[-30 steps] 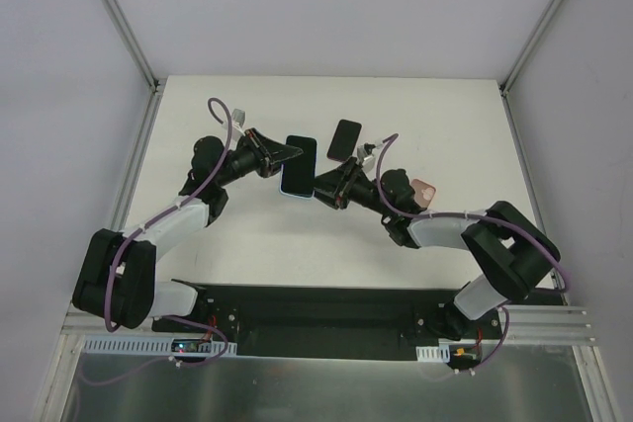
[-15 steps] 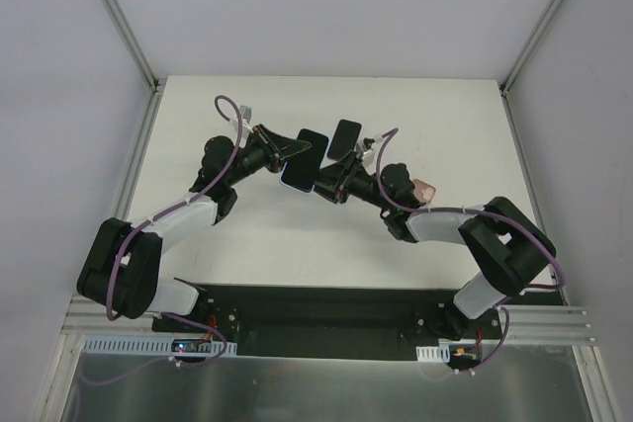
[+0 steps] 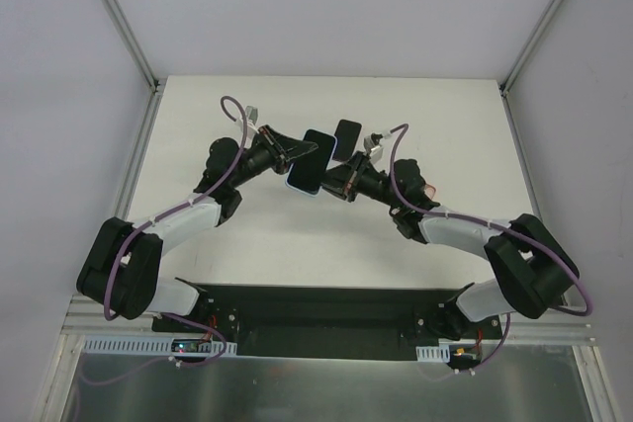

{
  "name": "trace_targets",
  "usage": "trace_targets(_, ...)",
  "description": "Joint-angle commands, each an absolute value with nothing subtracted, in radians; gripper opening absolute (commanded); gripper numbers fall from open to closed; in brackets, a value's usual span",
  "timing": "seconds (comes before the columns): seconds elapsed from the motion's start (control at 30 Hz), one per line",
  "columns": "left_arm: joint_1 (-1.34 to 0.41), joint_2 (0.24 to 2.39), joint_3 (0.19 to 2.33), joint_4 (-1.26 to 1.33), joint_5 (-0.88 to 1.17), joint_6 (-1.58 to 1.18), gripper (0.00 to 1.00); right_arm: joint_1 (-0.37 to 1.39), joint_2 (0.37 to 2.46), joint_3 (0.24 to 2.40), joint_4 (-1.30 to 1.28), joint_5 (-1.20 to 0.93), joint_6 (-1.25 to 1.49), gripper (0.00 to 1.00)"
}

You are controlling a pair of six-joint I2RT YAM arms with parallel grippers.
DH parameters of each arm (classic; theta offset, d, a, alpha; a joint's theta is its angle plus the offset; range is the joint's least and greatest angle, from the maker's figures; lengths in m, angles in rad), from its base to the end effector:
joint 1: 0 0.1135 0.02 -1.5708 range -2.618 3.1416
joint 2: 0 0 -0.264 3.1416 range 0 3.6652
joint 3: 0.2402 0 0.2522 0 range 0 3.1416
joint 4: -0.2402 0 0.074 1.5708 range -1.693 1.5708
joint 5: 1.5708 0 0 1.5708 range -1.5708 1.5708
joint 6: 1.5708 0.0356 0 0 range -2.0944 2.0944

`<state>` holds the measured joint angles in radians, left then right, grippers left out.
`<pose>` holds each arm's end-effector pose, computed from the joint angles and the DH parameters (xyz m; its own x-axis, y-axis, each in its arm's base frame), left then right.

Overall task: Take the phone out of the phone case
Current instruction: Remove the phone case from the phone.

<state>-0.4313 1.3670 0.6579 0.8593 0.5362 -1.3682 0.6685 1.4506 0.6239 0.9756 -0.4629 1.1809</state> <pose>0.2604 -0.1398 0.2737 -0.7742 -0.5707 -0.2738 0.2978 0.0534 -0.9531 0.2280 0.2003 0.2517 -0.7892 0.4313 -0.4372 -0.4502 0.0778 0.8895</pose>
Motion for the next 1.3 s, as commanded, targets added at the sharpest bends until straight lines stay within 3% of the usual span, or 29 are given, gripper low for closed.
trace_targets(0.0,-0.551,1.379,0.618,0.729,0.842,-1.298,0.00,0.627,1.368,0.747,1.120,-0.261,1.147,0.01)
trace_targets(0.1,-0.551,1.384,0.629,0.719,0.850,-1.284,0.02,0.624,1.341,0.749,1.022,-0.265,1.111,0.01)
trace_targets(0.13,-0.551,1.387,0.630,0.718,0.856,-1.279,0.08,0.624,1.310,0.752,0.914,-0.261,1.091,0.01)
trace_targets(0.27,-0.543,1.373,0.661,0.658,0.857,-1.220,0.49,0.623,1.194,0.822,0.421,-0.197,0.907,0.01)
trace_targets(0.4,-0.522,1.362,0.696,0.562,0.850,-1.158,0.71,0.623,1.117,0.932,0.008,-0.063,0.750,0.01)
trace_targets(0.53,-0.500,1.359,0.724,0.506,0.847,-1.121,0.82,0.621,1.101,0.971,-0.202,-0.009,0.686,0.01)
trace_targets(0.9,-0.503,1.399,0.742,0.355,0.804,-0.977,0.85,0.624,1.250,1.071,-0.532,0.040,0.627,0.01)
trace_targets(1.1,-0.615,1.440,0.830,0.134,0.672,-0.779,0.83,0.632,1.400,1.126,-0.633,0.009,0.611,0.01)
trace_targets(1.27,-0.660,1.480,0.864,0.112,0.634,-0.695,0.81,0.635,1.495,1.158,-0.669,0.009,0.614,0.01)
